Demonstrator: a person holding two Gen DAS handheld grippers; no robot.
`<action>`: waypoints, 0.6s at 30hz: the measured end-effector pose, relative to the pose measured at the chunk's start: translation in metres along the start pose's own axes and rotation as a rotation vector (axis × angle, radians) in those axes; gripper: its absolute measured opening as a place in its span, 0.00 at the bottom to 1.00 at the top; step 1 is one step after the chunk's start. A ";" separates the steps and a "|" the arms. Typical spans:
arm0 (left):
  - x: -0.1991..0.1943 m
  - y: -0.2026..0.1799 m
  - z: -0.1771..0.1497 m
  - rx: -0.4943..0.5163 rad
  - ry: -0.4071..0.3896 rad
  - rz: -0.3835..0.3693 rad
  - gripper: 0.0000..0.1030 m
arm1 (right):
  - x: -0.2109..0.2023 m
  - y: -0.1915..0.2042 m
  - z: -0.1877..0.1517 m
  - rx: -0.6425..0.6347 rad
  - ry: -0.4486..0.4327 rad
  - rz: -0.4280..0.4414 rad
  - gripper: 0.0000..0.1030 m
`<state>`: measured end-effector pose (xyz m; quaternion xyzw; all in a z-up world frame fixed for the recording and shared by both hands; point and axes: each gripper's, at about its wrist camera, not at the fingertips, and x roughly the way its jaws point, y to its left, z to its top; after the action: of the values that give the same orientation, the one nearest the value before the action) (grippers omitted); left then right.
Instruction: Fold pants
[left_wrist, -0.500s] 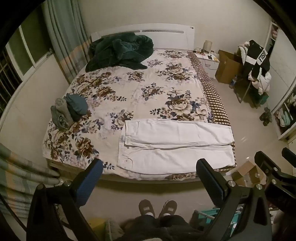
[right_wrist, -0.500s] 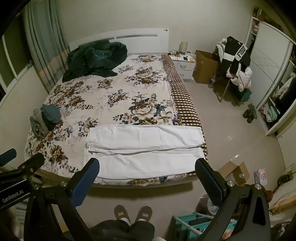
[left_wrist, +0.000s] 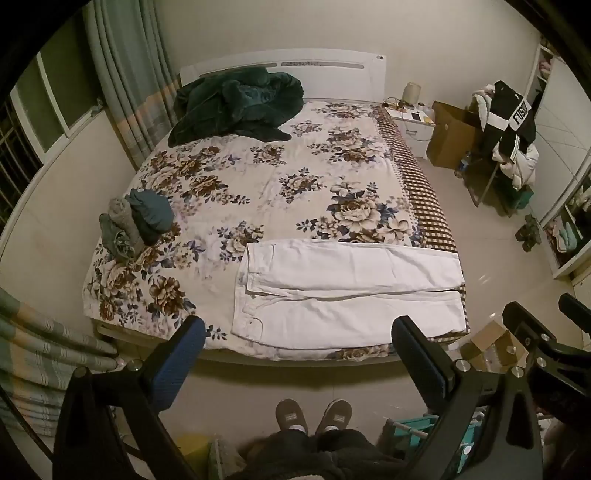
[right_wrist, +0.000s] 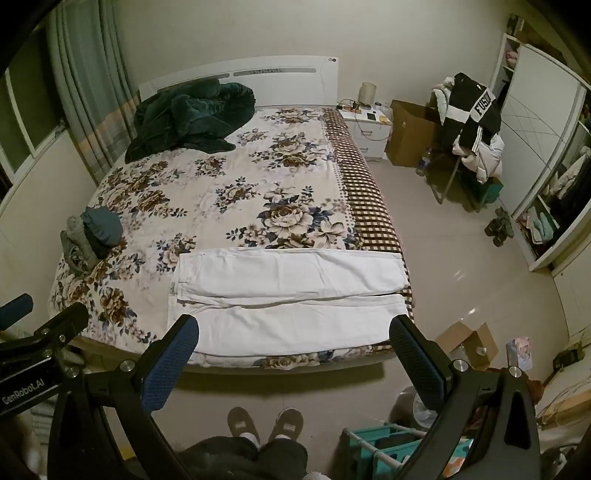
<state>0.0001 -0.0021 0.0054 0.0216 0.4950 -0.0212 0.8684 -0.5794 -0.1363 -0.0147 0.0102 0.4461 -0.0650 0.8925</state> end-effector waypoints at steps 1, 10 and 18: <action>0.000 0.001 0.000 -0.001 0.001 0.000 1.00 | 0.000 0.000 0.000 0.002 0.004 0.000 1.00; -0.003 -0.004 0.007 0.001 -0.002 0.000 1.00 | -0.002 0.000 0.000 0.002 0.005 -0.001 1.00; -0.005 -0.004 0.010 0.001 -0.004 0.001 1.00 | -0.004 0.001 -0.001 0.002 0.006 0.001 1.00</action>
<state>0.0061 -0.0063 0.0151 0.0221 0.4933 -0.0210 0.8693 -0.5820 -0.1351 -0.0123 0.0115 0.4486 -0.0647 0.8913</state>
